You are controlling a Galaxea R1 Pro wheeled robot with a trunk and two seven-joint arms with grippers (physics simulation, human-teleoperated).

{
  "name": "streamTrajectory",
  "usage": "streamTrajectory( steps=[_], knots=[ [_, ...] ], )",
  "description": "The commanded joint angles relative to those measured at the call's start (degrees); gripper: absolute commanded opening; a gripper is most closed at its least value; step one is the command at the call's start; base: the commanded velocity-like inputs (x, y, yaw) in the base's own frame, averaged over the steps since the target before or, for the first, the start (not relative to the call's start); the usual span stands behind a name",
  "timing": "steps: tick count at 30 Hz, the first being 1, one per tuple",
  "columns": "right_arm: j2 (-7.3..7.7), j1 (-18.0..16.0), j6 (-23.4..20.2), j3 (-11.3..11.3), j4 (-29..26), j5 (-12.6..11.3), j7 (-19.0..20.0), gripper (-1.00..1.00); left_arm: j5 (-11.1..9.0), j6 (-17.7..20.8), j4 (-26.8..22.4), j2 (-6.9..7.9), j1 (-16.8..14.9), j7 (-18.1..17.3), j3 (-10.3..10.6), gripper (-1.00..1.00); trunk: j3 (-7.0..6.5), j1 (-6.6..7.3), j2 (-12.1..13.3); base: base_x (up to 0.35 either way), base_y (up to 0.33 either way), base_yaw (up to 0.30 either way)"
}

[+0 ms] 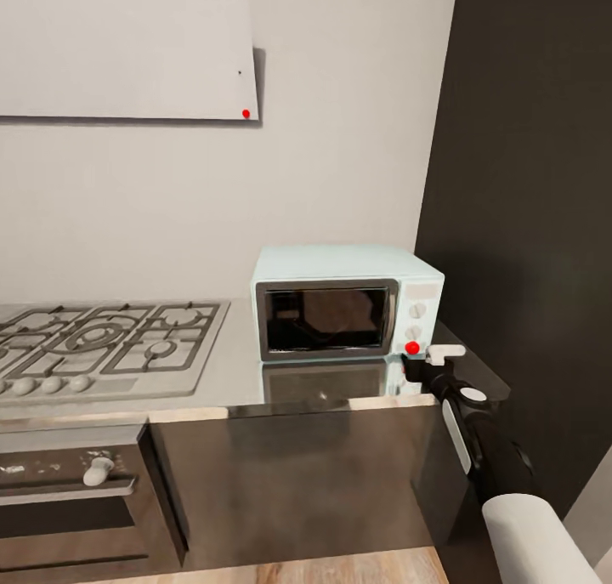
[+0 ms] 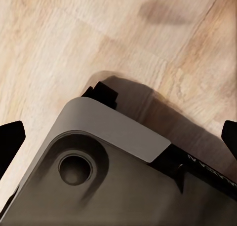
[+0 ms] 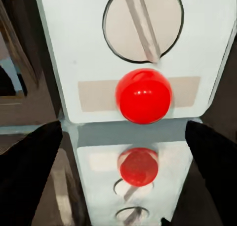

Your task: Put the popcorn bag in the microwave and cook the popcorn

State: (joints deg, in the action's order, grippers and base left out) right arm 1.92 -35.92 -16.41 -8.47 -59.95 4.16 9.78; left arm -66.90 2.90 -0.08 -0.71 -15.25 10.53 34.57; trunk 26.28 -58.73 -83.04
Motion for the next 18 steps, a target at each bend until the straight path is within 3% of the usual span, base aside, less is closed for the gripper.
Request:
streamTrajectory(
  steps=[1, 5, 15, 18],
  knots=[
    [0.48, 0.0, -0.7, -0.2, -0.1, 0.2, 0.5, -1.00, -0.3, 0.2, 0.0, 0.00, 0.0, 0.2, 0.5, 1.00, 0.06, 0.00, 0.0, 0.011, 0.000, 0.000],
    [1.96, 0.0, -1.9, -0.2, -0.1, 0.1, 0.5, -1.00, -0.3, 0.2, 0.0, 0.00, 0.0, 0.2, 0.5, 1.00, 0.06, 0.00, 0.0, 0.003, 0.000, 0.000],
    [1.82, -0.1, -2.0, -0.1, 0.0, 0.6, 0.5, -1.00, -0.5, 0.1, 0.0, -0.01, 0.1, 0.1, 0.4, 1.00, 0.06, 0.00, 0.0, 0.004, 0.000, 0.000],
    [2.08, -0.1, -2.0, 0.1, -0.3, 1.1, 0.5, -1.00, -0.4, 0.1, 0.0, 0.00, 0.1, 0.1, 0.4, 1.00, 0.06, 0.00, 0.0, 0.219, 0.000, 0.000]
  ],
)
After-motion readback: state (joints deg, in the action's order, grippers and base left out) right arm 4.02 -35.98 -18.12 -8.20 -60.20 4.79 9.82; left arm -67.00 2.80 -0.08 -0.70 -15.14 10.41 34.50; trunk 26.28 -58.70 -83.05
